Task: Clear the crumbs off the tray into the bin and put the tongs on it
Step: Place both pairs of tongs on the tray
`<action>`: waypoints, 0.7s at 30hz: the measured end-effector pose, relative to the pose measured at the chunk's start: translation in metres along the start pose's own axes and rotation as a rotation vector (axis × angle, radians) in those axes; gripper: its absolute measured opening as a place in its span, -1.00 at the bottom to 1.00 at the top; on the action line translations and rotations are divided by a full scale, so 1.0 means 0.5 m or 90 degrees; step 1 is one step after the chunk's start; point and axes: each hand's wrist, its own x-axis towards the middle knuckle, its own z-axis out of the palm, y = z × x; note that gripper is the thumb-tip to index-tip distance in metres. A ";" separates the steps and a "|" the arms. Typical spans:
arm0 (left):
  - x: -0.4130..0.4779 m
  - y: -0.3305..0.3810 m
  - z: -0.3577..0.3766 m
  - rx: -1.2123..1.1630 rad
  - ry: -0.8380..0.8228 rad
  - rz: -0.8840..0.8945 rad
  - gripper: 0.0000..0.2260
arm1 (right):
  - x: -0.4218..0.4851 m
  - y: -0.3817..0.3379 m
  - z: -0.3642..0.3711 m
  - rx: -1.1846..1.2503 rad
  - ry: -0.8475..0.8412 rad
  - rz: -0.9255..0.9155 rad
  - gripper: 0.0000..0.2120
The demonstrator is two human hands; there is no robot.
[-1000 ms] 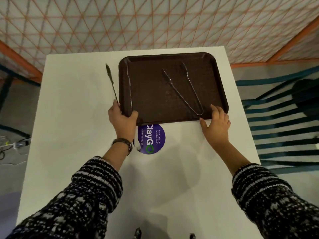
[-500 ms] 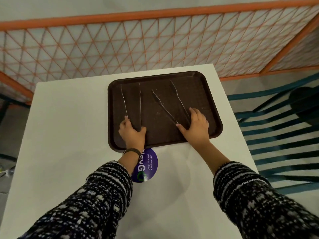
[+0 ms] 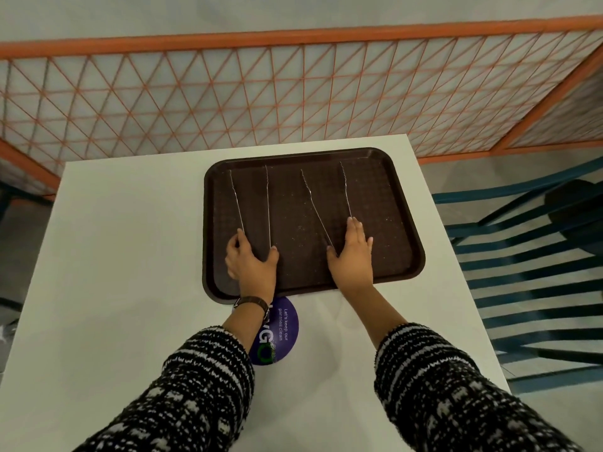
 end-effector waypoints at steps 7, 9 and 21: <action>0.004 -0.002 -0.002 0.003 -0.003 0.001 -0.34 | 0.002 -0.017 0.020 -0.032 0.039 0.072 -0.33; 0.003 -0.002 -0.004 0.005 -0.007 0.002 -0.34 | 0.003 -0.016 0.019 -0.030 0.030 0.076 -0.32; 0.006 -0.001 -0.010 -0.003 -0.040 -0.005 -0.26 | 0.001 -0.016 -0.005 -0.082 -0.022 0.051 -0.22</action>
